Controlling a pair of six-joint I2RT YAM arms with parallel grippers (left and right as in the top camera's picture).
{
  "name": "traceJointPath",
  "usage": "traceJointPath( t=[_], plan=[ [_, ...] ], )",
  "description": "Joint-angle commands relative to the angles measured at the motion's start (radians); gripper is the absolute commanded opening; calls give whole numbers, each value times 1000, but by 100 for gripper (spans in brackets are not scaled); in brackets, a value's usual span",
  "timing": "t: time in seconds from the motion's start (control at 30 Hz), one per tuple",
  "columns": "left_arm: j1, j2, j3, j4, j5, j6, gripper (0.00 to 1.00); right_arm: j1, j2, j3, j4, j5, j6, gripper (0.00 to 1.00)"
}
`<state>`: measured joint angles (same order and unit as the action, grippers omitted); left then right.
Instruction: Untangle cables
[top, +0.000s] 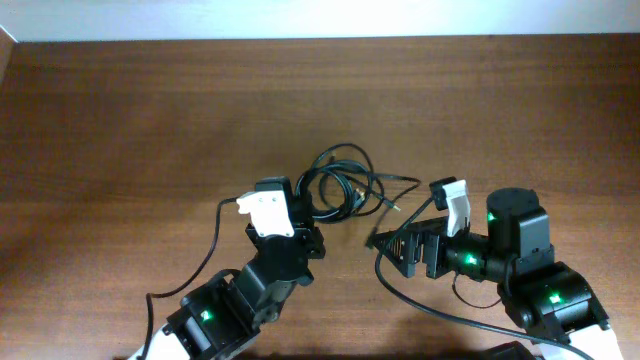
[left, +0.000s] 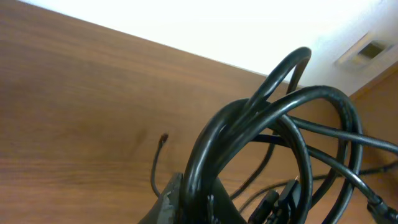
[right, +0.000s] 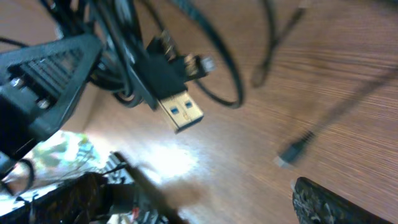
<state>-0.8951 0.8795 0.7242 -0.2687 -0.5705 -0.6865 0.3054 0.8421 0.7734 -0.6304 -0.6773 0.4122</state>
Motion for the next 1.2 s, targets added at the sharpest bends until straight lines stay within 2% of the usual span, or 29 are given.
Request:
traceJointPath(
  t=[0.0,0.13,0.37,0.53,0.63,0.73,0.9,1.0,1.03,1.07,1.17],
  plan=[
    [3,-16,31,48,18,-161,0,-4,-9,11,37,-101,-3,99],
    [3,-16,31,51,56,-397,0,-4,-9,11,55,-84,-14,98],
    [3,-16,31,51,173,-427,0,-5,-9,11,45,81,-14,100],
    [3,-16,31,49,190,-427,0,-5,-9,11,44,167,-10,61],
    [3,-16,31,47,192,-427,0,-5,-9,11,44,183,-11,56],
    [3,-16,31,47,225,-427,0,-5,-9,11,44,222,-11,56],
    [3,-16,31,47,365,-427,0,-4,-5,11,44,285,-11,54],
    [3,-15,31,48,394,-427,0,-5,8,11,35,313,-11,37],
    [3,-16,31,48,391,-427,0,-5,19,11,21,324,-11,15],
    [3,-16,31,48,391,-427,0,-5,25,11,16,324,-11,7],
    [3,-18,31,48,388,-427,0,-5,45,11,-2,324,-11,4]
  ],
)
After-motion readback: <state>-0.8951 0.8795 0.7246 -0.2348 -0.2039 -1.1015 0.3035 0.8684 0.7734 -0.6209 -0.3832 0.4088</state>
